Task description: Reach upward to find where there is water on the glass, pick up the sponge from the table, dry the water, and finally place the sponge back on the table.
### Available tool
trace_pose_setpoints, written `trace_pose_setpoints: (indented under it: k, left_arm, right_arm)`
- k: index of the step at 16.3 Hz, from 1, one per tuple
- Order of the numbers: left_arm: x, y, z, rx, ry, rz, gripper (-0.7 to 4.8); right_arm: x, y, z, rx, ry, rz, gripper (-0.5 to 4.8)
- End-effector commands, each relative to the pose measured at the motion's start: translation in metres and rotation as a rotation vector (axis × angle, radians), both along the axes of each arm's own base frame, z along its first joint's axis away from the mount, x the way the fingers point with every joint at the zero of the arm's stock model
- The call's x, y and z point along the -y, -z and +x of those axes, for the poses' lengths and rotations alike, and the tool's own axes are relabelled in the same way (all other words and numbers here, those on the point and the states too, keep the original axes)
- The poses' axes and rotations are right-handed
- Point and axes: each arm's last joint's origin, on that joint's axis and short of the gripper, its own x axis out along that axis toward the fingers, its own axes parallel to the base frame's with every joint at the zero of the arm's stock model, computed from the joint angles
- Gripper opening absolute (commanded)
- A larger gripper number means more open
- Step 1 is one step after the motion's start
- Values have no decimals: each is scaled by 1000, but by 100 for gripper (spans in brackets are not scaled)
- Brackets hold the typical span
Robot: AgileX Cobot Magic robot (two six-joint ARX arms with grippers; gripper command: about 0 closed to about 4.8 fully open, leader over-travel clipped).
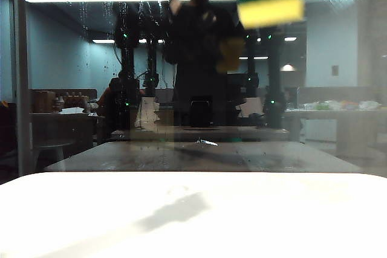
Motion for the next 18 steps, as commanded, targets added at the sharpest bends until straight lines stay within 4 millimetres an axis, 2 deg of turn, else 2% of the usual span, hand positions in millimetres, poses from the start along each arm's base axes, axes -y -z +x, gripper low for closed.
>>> trace_pose_setpoints:
  k: [1, 2, 5, 8, 10, 12, 14, 16, 18]
  left_arm:
    - [-23, -58, 12, 165, -49, -5, -5]
    - [-34, -83, 16, 236, -79, -43, -6]
    - [-63, -134, 21, 371, -166, -129, -6]
    - [-89, -173, 19, 531, -229, -166, -6]
    - [-114, -202, 19, 672, -309, -234, -6]
    - [-132, -215, 23, 747, -374, -252, -5]
    - [-141, -218, 29, 788, -428, -240, -5]
    - [-147, -214, 43, 791, -468, -221, -6]
    - [-144, -208, 56, 788, -471, -220, -5]
  right_arm:
    - [0, -3, -4, 19, 0, -2, -6]
    - [0, -3, -4, 19, -1, -2, -6]
    - [0, -3, -4, 19, -1, -2, -6]
    - [0, -3, -4, 19, 0, -2, -6]
    - [0, -3, -4, 19, 0, -2, -6]
    - [0, -3, -4, 19, 0, -2, -6]
    - [0, -3, -4, 19, 0, -2, -6]
    - [0, -3, -4, 19, -1, -2, -6]
    - [0, -3, -4, 19, 0, -2, -6]
